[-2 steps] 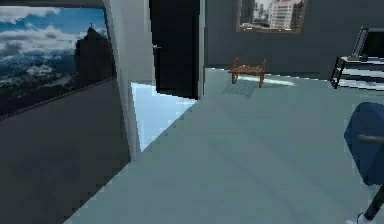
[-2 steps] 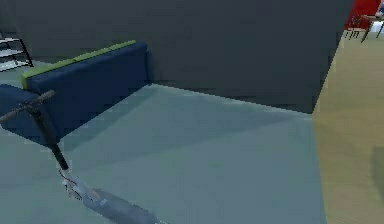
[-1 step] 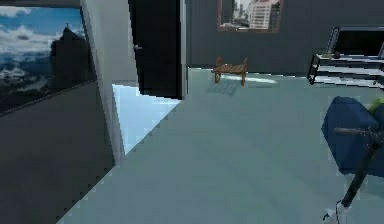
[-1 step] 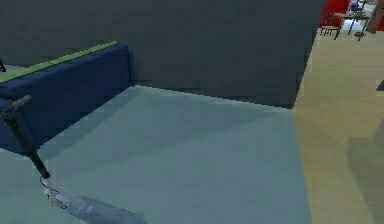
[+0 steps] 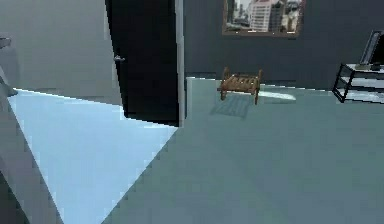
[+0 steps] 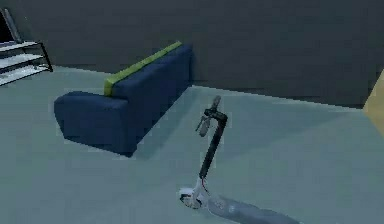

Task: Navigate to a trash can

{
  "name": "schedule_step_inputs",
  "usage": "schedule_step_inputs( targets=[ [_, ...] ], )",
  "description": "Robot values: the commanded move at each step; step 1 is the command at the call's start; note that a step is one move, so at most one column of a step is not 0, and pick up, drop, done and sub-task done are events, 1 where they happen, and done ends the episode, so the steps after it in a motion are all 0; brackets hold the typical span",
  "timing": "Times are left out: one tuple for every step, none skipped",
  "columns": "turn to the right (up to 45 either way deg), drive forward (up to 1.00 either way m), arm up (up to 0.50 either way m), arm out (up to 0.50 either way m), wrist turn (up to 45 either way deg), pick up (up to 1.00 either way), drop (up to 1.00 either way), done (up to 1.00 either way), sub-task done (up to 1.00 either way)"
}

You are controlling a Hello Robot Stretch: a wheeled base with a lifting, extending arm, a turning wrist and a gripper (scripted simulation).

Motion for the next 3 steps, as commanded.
schedule_step_inputs(
  targets=[
    [3.0,0.0,0.0,0.0,0.0,0.0,0.0,0.0,0.0],
    [0.0,0.8,0.0,0.0,0.0,0.0,0.0,0.0,0.0],
    [-45.0,0.0,0.0,0.0,0.0,0.0,0.0,0.0,0.0]
  ],
)
